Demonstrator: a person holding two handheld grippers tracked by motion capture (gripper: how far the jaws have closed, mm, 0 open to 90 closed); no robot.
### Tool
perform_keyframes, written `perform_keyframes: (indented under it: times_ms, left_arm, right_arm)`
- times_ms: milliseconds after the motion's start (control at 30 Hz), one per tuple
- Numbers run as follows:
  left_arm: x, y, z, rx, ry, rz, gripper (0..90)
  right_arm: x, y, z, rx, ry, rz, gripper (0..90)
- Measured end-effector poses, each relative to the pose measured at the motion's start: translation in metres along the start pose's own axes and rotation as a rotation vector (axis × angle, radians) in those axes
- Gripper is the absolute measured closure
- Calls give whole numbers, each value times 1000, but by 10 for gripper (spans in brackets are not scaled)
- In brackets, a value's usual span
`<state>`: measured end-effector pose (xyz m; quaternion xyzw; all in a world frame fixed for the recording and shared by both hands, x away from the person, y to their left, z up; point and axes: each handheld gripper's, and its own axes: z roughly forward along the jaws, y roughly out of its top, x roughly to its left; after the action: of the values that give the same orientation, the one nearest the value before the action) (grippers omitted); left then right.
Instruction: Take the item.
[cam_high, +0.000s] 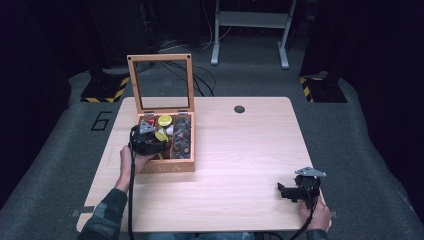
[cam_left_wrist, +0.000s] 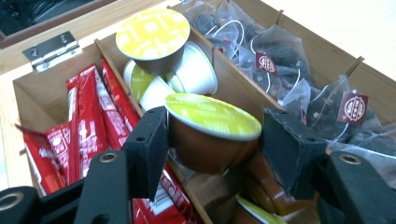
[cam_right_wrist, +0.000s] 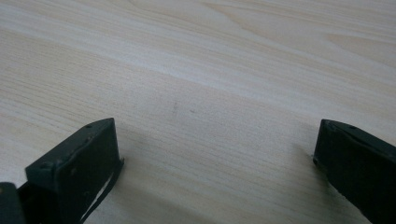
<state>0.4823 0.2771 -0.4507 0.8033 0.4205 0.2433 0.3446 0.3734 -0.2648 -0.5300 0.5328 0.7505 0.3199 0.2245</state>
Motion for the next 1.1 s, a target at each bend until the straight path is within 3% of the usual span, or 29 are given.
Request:
perform_keyframes:
  times_ms: [367, 467, 767, 1100]
  left_arm:
    - [-4, 2, 9, 49, 16, 40, 394]
    - [-8, 3, 13, 56, 37, 72, 395]
    - [-7, 3, 11, 46, 21, 52, 406]
    - [-6, 3, 0, -23, -5, 9, 407]
  right_arm:
    - [0, 0, 0, 0, 0, 0, 0]
    - [0, 0, 0, 0, 0, 0, 0]
    - [0, 0, 0, 0, 0, 0, 0]
    - [0, 0, 0, 0, 0, 0, 0]
